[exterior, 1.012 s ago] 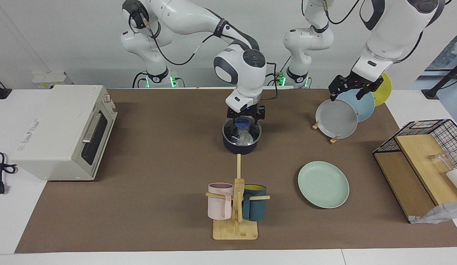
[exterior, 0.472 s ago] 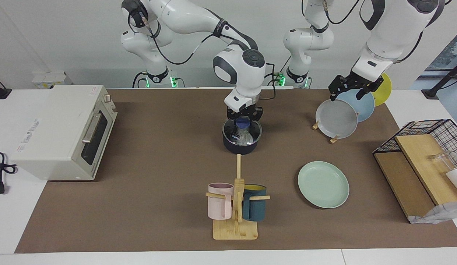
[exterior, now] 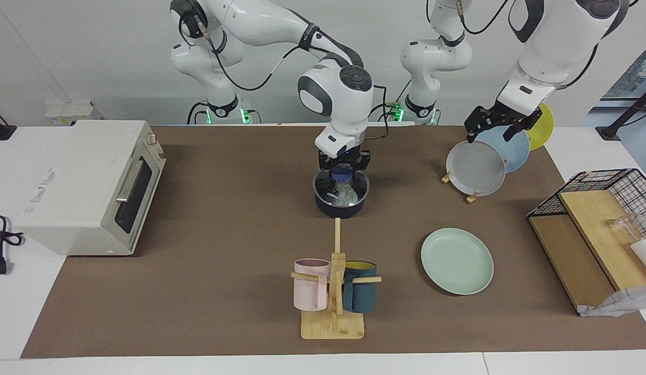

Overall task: Transfer vermicelli from pot to plate
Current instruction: 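Grasp the blue lid knob with the right gripper and lift the lid, then carry the lid away with the right gripper while the left gripper reaches the pot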

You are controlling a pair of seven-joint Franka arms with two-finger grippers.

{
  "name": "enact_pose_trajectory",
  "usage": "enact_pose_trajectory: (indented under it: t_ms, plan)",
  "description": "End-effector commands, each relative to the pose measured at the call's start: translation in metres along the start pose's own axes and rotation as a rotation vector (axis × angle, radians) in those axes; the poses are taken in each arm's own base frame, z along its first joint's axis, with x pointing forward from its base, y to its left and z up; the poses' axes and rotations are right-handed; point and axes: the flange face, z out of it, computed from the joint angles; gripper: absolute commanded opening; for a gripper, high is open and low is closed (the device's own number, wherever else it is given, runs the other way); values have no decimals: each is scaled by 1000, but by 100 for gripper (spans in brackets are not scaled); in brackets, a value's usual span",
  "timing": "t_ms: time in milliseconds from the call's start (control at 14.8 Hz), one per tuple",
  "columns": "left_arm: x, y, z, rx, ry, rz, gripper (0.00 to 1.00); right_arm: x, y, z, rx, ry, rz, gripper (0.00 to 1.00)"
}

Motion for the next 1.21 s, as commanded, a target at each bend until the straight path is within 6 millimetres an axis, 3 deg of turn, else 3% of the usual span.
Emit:
enact_pose_trajectory:
  t_ms: [0,202,337,472,607,810,945,1012,1147]
  plan:
    - [-4,-3,-3,10,17,-6,100,30,40,-28,-7,22,-35,61]
    - [-3,2,-4,9,25,-3,100,51,77,-33,-20,12,-99,61]
    - [-3,19,-2,6,38,-13,100,73,114,-32,-18,12,-134,61]
    - [-8,65,3,-13,48,-22,100,101,169,-25,-11,5,-180,60]
    - [-13,121,20,-49,53,-73,100,119,219,-17,-12,-7,-242,60]
    - [-34,201,68,-100,73,-75,100,129,266,-1,-15,-7,-292,58]
    - [-44,252,117,-112,75,-41,100,142,308,20,1,35,-316,58]
    - [-44,272,142,-116,80,-18,100,146,319,28,7,46,-313,58]
    - [-43,296,191,-113,71,11,100,143,321,50,13,40,-316,58]
